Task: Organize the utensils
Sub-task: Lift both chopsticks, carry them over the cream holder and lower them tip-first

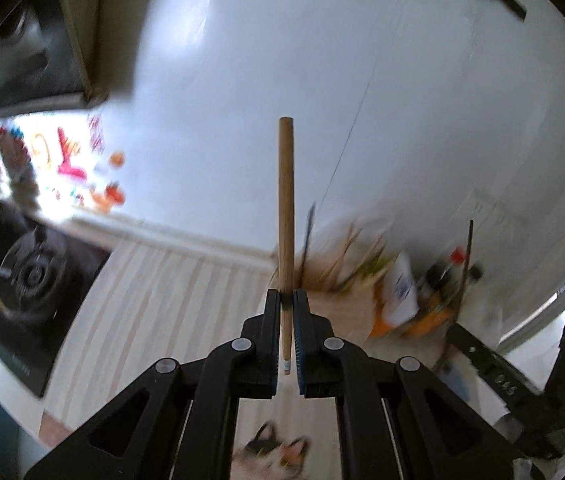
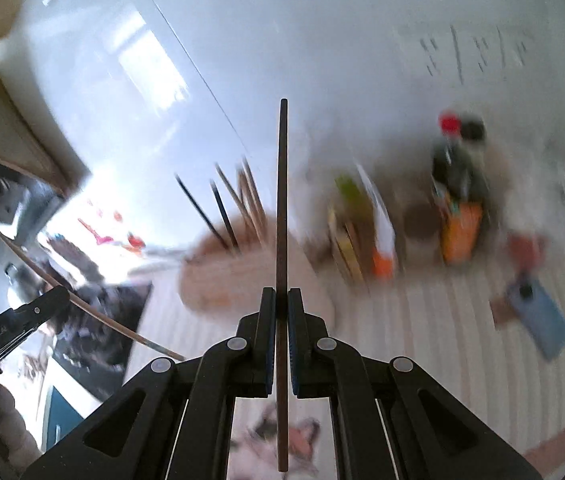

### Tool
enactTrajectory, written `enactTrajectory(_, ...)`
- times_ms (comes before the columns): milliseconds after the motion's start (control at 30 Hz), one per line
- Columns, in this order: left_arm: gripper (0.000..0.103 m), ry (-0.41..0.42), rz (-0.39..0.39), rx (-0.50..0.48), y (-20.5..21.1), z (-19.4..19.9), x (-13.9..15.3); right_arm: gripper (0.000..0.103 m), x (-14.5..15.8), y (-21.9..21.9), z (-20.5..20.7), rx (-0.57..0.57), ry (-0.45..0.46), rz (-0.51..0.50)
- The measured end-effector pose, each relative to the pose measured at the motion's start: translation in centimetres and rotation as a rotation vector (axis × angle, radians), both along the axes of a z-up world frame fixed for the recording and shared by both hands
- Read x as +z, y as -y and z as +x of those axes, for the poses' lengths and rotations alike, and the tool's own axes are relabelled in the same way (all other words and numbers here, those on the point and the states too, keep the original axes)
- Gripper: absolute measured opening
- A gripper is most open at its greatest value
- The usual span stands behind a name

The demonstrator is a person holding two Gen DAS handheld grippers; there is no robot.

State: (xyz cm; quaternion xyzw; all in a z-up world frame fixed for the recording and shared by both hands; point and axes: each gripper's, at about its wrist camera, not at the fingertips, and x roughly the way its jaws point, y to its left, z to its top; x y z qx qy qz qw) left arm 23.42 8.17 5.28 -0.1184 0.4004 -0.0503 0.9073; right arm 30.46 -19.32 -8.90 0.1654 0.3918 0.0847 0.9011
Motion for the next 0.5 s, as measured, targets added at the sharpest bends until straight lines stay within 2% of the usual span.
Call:
enactTrajectory(133,0.004,0.052,-0.006,-0.025,1.3,3.6,1.6,0.006,2.9,-0.7,3.1,-0.03,0.118,0.016)
enactTrajectory(233,0.004,0.048,0.004,-0.044,2.3,6.5,2.0,0.006,4.2,-1.2,5.6,-0.054,0.185,0.026)
enactTrajectory(367,0.004,0.01,0.036,-0.052,3.1,10.0,0.7,0.006,4.8,-1.5,8.8,-0.079,0.241,0.032)
enactTrajectory(500,0.004,-0.049,0.033,-0.059,3.2,12.2,-1.6,0.006,4.0,-2.1,11.3,-0.097,0.283,0.038)
